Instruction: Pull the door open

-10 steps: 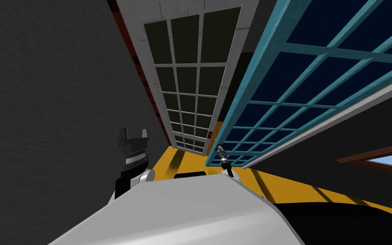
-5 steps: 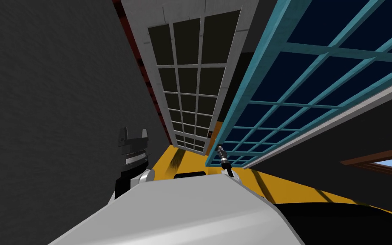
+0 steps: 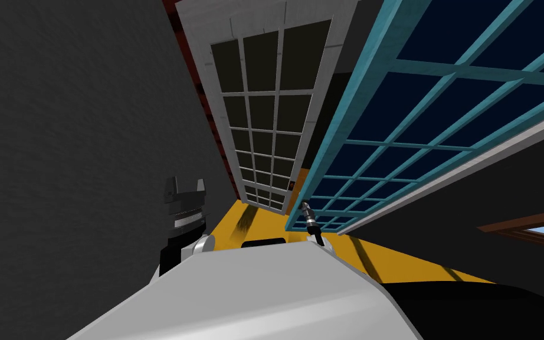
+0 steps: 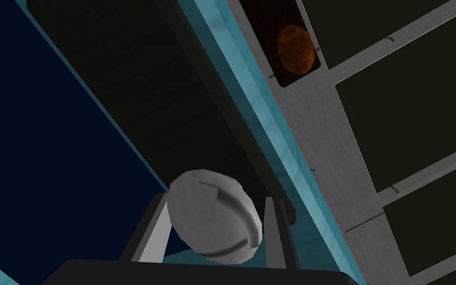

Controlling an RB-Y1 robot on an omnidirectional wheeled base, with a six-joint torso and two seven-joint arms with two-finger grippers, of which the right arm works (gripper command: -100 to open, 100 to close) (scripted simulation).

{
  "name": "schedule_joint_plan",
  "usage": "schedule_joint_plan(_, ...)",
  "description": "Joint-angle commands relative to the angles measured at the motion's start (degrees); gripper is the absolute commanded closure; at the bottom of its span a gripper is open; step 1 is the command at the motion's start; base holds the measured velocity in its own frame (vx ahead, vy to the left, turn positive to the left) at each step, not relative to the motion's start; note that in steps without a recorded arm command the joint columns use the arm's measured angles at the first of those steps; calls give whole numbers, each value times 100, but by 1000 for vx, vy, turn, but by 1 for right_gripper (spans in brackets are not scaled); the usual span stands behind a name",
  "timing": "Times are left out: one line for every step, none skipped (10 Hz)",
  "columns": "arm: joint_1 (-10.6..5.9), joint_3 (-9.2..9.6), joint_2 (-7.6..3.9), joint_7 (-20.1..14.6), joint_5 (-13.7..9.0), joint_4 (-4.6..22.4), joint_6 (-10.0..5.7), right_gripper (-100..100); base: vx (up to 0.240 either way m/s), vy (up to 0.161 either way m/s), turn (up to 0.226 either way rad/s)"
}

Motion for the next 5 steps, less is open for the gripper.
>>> schedule_joint_plan(10,64,10,-257,-92,-10,-13,100,-31,-15,41)
schedule_joint_plan(19,110,5,-417,-171,-28,-12,100,-41,-21,53)
schedule_joint_plan(19,110,5,-450,-171,-28,-12,100,-29,-13,26)
schedule_joint_plan(28,155,1,-643,-250,-47,-10,100,-28,-11,36)
schedule_joint_plan(37,201,-4,-802,-329,-65,-9,100,-38,-14,63)
